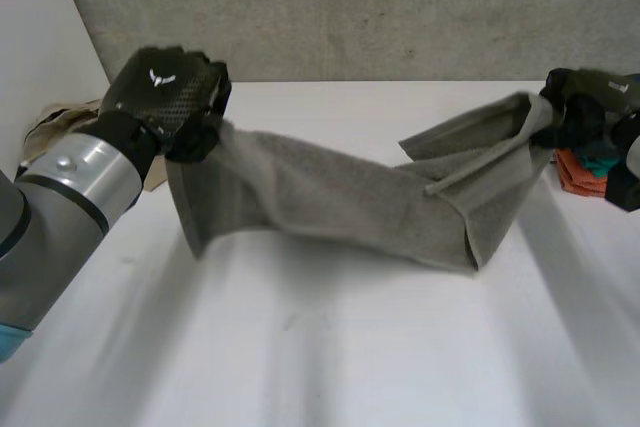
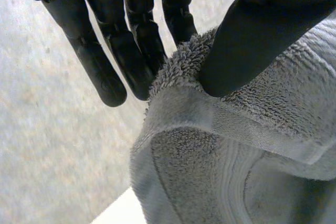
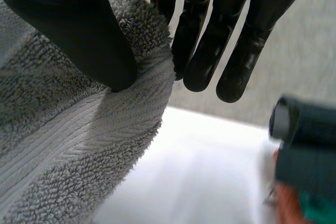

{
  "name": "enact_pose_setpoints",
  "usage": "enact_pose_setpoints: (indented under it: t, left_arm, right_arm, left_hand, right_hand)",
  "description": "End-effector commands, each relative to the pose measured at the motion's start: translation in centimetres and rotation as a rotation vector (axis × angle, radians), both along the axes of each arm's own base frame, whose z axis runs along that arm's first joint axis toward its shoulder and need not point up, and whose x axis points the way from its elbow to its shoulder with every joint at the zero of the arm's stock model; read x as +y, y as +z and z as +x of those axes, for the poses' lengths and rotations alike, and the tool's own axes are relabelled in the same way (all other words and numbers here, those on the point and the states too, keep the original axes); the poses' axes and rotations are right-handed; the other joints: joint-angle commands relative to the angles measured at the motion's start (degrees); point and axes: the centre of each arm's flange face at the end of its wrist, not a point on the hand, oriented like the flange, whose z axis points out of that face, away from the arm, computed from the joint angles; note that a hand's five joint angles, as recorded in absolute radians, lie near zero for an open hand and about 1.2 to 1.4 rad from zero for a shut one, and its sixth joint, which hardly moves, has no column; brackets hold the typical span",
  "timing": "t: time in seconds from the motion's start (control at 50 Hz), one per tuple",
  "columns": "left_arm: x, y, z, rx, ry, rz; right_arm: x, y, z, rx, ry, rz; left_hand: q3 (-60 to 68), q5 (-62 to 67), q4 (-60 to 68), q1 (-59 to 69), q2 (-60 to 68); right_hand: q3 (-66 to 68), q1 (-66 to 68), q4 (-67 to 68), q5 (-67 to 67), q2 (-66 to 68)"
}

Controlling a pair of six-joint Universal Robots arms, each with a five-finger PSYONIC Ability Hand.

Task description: Fold the laundry.

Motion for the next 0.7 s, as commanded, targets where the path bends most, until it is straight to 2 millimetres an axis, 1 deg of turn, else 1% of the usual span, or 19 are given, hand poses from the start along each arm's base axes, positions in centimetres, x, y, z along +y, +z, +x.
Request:
enact_pose_setpoints:
  t: [0.02,0.04,0.06,0.08,0.14,0.2,0.28,0.3,0.36,0.38,0.4,0.44,0.46,0.52,0.54,0.58,0.6,0.62,0.7]
  left_arm:
    - [-3.5,-6.6,0.3,-0.07,0.048,0.174]
    - [-4.0,-7.0,0.4,-0.073,0.057,0.183]
    - [-4.5,-7.3,0.5,-0.076,0.067,0.191]
    - [-5.2,-7.9,0.6,-0.074,0.076,0.205]
    - [-5.9,-8.5,0.3,-0.077,0.076,0.212]
    - [-6.5,-8.5,0.2,-0.073,0.08,0.208]
    - [-6.5,-8.4,0.2,-0.072,0.079,0.207]
    - [-6.4,-8.4,0.2,-0.073,0.079,0.205]
    - [-6.2,-8.3,0.2,-0.071,0.077,0.206]
    - [-6.2,-8.3,0.2,-0.072,0.077,0.207]
    - [-6.1,-8.2,0.2,-0.071,0.077,0.206]
    - [-6.0,-8.2,0.2,-0.072,0.076,0.207]
    - [-6.0,-8.2,0.2,-0.071,0.076,0.208]
    - [-5.8,-8.3,0.3,-0.072,0.075,0.214]
    - [-5.8,-8.4,0.3,-0.072,0.075,0.216]
    - [-5.7,-8.4,0.2,-0.073,0.073,0.219]
    - [-5.6,-8.5,0.3,-0.074,0.073,0.22]
    - [-5.6,-8.5,0.3,-0.074,0.073,0.22]
    - [-5.5,-8.5,0.3,-0.075,0.073,0.223]
  right_arm:
    - [-2.7,-6.5,0.3,-0.06,-0.023,0.174]
    - [-3.0,-7.0,0.3,-0.065,-0.026,0.187]
    - [-3.5,-8.0,0.3,-0.076,-0.032,0.214]
    - [-3.7,-8.4,0.3,-0.081,-0.034,0.225]
    - [-4.1,-8.5,0.1,-0.064,-0.051,0.244]
    - [-4.0,-7.6,-0.2,-0.021,-0.07,0.219]
    - [-2.4,-4.2,-0.2,0.12,-0.037,0.096]
    - [-1.1,-2.8,0.0,0.208,-0.007,0.035]
    - [0.9,-1.3,1.0,0.343,0.073,-0.079]
    - [2.4,-0.8,2.5,0.432,0.156,-0.158]
    - [3.2,-0.7,3.2,0.473,0.196,-0.195]
    - [4.9,-0.9,4.7,0.542,0.281,-0.257]
    - [6.2,-1.5,6.1,0.605,0.358,-0.302]
    - [7.8,-2.5,7.6,0.689,0.448,-0.345]
    - [8.4,-3.4,8.3,0.735,0.494,-0.357]
    - [8.5,-4.6,8.8,0.786,0.532,-0.364]
    - [8.5,-5.8,9.3,0.824,0.564,-0.364]
    - [8.5,-6.4,9.6,0.844,0.581,-0.364]
    - [7.8,-8.0,10.9,0.899,0.623,-0.392]
  left_hand:
    - [11.82,14.16,11.35,14.98,11.49]
    - [11.82,14.16,11.35,14.98,11.49]
    - [11.82,14.16,11.35,14.98,11.49]
    - [11.82,14.16,11.35,14.98,11.49]
    - [11.82,14.16,11.35,14.98,11.49]
    - [11.82,14.16,11.35,14.98,11.49]
    - [11.82,14.16,11.35,14.98,11.49]
    - [11.82,14.16,11.35,14.98,11.49]
    - [11.82,14.16,11.35,14.98,11.49]
    - [11.82,14.16,11.35,14.98,11.49]
    - [11.82,14.16,11.35,14.98,11.49]
    - [11.82,14.16,11.35,14.98,11.49]
    - [11.82,14.16,11.35,14.98,11.49]
    - [11.82,14.16,11.35,14.98,11.49]
    - [11.82,14.16,11.35,14.98,11.49]
    - [11.82,14.16,11.35,14.98,11.49]
    - [11.82,14.16,11.35,14.98,11.49]
    - [11.82,14.16,11.35,14.98,11.49]
    - [11.82,14.16,11.35,14.98,11.49]
  right_hand:
    - [12.24,23.41,11.98,13.11,12.56]
    - [12.24,23.41,11.98,13.11,12.56]
    - [2.15,13.32,1.88,3.01,2.47]
    - [-10.95,0.22,-11.21,-10.08,-10.62]
    - [-57.76,-46.59,-58.02,-56.89,-57.44]
    - [-57.76,-46.59,-58.02,-56.89,-57.44]
    - [-57.76,-46.59,-58.02,-56.89,-57.44]
    - [-57.76,-46.59,-58.02,-56.89,-57.44]
    - [-57.76,-46.59,-58.02,-56.89,-57.44]
    - [-57.76,-46.59,-58.02,-56.89,-57.44]
    - [-57.76,-46.59,-58.02,-56.89,-57.44]
    - [-57.76,-46.59,-58.02,-56.89,-57.44]
    - [-57.76,-46.59,-58.02,-56.89,-57.44]
    - [-57.76,-46.59,-58.02,-56.89,-57.44]
    - [-57.76,-46.59,-58.02,-56.89,-57.44]
    - [-57.0,-45.83,-57.26,-56.14,-56.68]
    - [-55.83,-44.66,-56.09,-54.97,-55.51]
    - [-55.49,-44.32,-55.75,-54.63,-55.17]
    - [-49.62,-38.45,-49.88,-48.76,-49.3]
